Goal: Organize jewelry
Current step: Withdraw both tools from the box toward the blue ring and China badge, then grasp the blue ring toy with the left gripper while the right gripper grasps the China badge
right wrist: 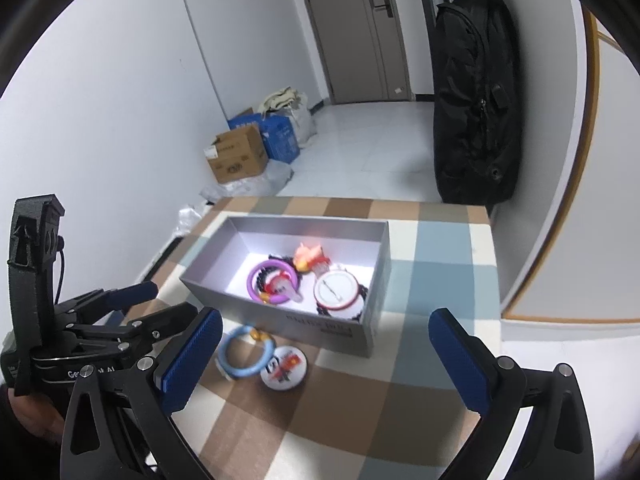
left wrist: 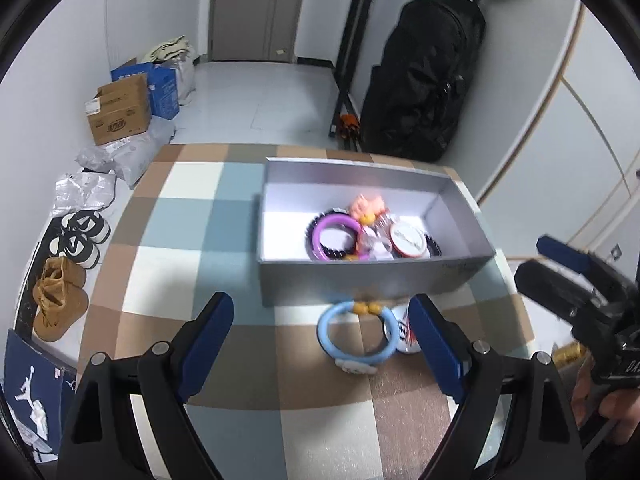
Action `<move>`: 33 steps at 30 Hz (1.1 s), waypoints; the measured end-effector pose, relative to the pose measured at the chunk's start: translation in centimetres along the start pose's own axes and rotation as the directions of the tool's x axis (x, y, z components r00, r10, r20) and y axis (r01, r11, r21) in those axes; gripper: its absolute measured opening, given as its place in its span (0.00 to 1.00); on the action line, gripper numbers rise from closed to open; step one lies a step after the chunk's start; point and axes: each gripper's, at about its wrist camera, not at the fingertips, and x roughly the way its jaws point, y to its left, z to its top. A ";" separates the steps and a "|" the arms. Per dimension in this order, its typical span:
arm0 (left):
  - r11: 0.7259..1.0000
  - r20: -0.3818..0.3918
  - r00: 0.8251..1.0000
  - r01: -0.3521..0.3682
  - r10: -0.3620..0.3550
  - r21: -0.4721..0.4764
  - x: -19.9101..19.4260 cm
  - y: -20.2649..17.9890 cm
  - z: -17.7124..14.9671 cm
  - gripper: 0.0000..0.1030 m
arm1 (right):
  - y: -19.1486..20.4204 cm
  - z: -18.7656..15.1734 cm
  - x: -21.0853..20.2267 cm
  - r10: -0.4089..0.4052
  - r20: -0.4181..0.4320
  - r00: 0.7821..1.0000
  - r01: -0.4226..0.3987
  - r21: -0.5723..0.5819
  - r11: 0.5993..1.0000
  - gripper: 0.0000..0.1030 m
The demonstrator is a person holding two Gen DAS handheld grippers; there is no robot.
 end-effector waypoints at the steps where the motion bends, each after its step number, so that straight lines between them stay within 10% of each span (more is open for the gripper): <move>1: 1.000 -0.010 1.000 0.005 -0.005 0.007 0.2 -0.1 -0.1 0.84 | 0.0 0.0 -0.1 -0.004 -0.003 1.000 0.004 -0.004 1.000 1.00; 33: 0.994 -0.121 0.990 -0.067 0.078 0.090 3.5 -3.3 -2.4 0.83 | -3.3 -1.2 -1.3 -0.055 -0.081 0.995 0.064 0.120 0.991 1.00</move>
